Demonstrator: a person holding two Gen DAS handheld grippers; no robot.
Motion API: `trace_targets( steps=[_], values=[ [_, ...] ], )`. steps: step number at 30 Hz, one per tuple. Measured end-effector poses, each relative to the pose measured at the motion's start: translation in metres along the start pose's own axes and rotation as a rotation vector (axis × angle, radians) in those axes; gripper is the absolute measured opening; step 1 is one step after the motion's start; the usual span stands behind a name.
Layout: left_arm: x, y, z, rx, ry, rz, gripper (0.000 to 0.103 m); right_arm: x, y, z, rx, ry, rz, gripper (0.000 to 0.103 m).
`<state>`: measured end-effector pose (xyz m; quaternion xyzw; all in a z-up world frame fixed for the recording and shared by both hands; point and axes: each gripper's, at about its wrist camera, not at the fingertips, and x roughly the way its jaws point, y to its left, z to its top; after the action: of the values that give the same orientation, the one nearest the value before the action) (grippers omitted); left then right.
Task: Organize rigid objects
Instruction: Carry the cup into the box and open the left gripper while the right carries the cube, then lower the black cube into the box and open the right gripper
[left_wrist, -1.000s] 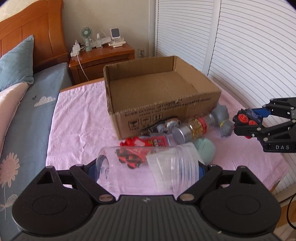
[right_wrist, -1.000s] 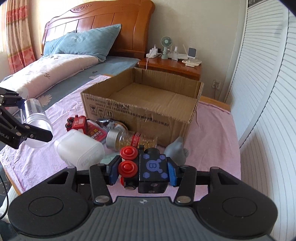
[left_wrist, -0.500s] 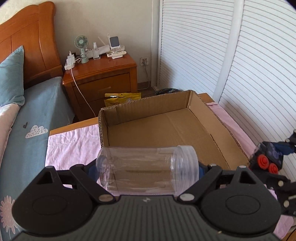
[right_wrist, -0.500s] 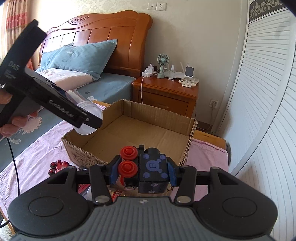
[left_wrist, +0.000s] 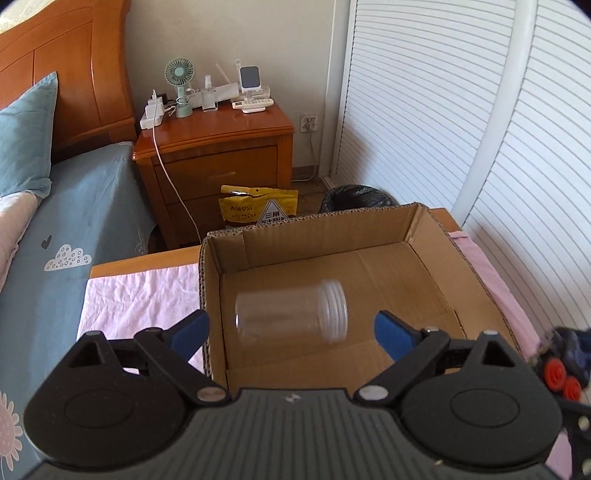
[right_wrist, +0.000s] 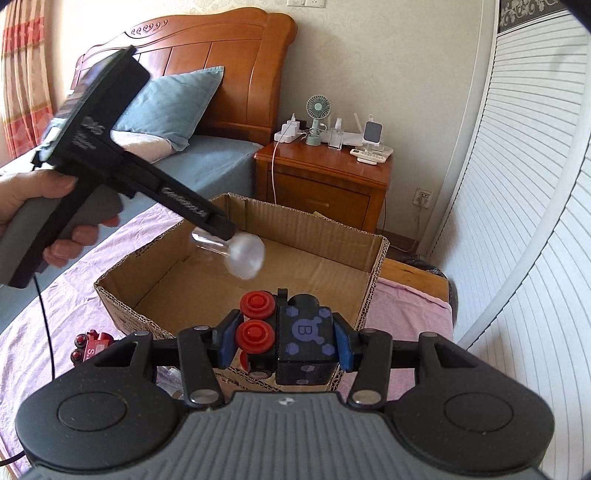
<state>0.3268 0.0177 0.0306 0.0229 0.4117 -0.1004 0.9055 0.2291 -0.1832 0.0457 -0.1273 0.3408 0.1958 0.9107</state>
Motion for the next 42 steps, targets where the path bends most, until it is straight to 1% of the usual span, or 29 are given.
trace_targets(
  steps=[3,5,6,9,13,19,22,23,24,25,26,27,29,35,42],
  values=[
    [-0.024,0.002,-0.011,-0.010,-0.026,-0.004,0.098,0.000,0.000,0.004,0.005,-0.003,0.001,0.055],
    [-0.044,0.004,-0.021,-0.021,-0.064,0.011,0.099,0.000,0.000,0.007,0.011,-0.003,0.001,0.055],
    [-0.053,0.005,-0.028,-0.026,-0.082,0.018,0.102,0.001,0.000,0.008,0.012,-0.005,0.001,0.055],
    [-0.076,0.006,-0.049,-0.050,-0.122,0.081,0.102,0.004,-0.001,0.014,0.019,-0.005,-0.004,0.055],
    [-0.094,0.004,-0.080,-0.036,-0.124,0.125,0.102,0.017,-0.005,0.027,0.037,0.010,-0.002,0.055],
    [-0.103,0.001,-0.120,-0.043,-0.097,0.150,0.102,0.052,-0.010,0.047,0.052,0.055,-0.017,0.055],
    [-0.106,-0.001,-0.132,-0.034,-0.095,0.156,0.102,0.071,-0.012,0.057,0.061,0.063,-0.029,0.056],
    [-0.108,-0.001,-0.136,-0.034,-0.096,0.156,0.102,0.075,-0.013,0.060,0.063,0.054,-0.037,0.059],
    [-0.108,-0.001,-0.137,-0.033,-0.094,0.152,0.102,0.080,-0.014,0.063,0.071,0.053,-0.045,0.072],
    [-0.108,0.000,-0.139,-0.034,-0.091,0.149,0.102,0.081,-0.015,0.066,0.087,0.052,-0.053,0.081],
    [-0.109,0.001,-0.140,-0.039,-0.090,0.152,0.102,0.081,-0.017,0.067,0.104,0.041,-0.051,0.095],
    [-0.109,0.002,-0.141,-0.043,-0.091,0.154,0.102,0.079,-0.018,0.068,0.115,0.026,-0.040,0.103],
    [-0.111,0.004,-0.145,-0.051,-0.095,0.155,0.102,0.072,-0.019,0.066,0.125,0.007,-0.039,0.103],
    [-0.115,0.005,-0.148,-0.066,-0.097,0.150,0.102,0.044,-0.009,0.055,0.117,0.016,-0.052,0.103],
    [-0.120,0.003,-0.156,-0.090,-0.090,0.162,0.102,0.009,0.007,0.022,0.113,0.022,-0.056,0.103]
  ],
)
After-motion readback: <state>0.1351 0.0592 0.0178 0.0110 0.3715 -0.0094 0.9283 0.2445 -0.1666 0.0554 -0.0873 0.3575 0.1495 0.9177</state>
